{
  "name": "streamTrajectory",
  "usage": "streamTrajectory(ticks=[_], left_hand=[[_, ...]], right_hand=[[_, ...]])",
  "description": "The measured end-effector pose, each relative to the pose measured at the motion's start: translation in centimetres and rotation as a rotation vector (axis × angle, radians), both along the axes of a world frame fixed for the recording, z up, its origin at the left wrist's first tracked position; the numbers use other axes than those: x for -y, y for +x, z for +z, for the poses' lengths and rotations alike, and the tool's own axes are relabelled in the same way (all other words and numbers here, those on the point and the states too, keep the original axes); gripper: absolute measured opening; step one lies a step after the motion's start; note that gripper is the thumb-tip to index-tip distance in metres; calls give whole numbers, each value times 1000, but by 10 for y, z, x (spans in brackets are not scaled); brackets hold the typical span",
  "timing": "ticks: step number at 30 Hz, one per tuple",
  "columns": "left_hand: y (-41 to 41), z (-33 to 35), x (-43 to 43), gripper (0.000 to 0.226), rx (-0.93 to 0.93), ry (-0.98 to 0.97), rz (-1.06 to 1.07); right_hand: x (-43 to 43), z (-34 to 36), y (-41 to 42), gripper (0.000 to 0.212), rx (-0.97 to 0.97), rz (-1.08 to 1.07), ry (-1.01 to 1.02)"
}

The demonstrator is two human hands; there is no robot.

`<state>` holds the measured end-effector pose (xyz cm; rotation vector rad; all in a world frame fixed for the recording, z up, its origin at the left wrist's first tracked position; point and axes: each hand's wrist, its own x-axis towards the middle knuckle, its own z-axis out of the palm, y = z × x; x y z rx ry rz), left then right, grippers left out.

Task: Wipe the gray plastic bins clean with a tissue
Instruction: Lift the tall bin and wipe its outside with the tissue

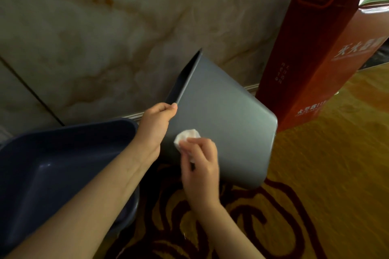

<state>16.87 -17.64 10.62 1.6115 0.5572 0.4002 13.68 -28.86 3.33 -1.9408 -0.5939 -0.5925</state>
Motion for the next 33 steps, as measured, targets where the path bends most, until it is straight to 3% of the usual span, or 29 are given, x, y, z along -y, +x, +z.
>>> streamTrajectory(ticks=[7, 11, 14, 17, 23, 29, 33], left_hand=[[0, -2, 5, 31, -35, 147, 54], [-4, -5, 9, 28, -7, 256, 68], [-7, -5, 12, 25, 47, 374, 94], [-13, -8, 12, 28, 95, 443, 117], [-30, -29, 17, 27, 132, 360, 128], [-34, -32, 13, 22, 102, 120, 4], [-21, -7, 3, 19, 83, 248, -215]], right_hand=[[58, -3, 48, 3, -352, -435, 174], [23, 45, 70, 4, -107, -247, 235], [-4, 62, 72, 8, 51, 16, 109], [3, 62, 93, 7, 84, -4, 37], [34, 97, 158, 24, -180, -247, 63], [40, 127, 176, 24, -469, -10, -127], [38, 127, 156, 21, -453, 8, -104]])
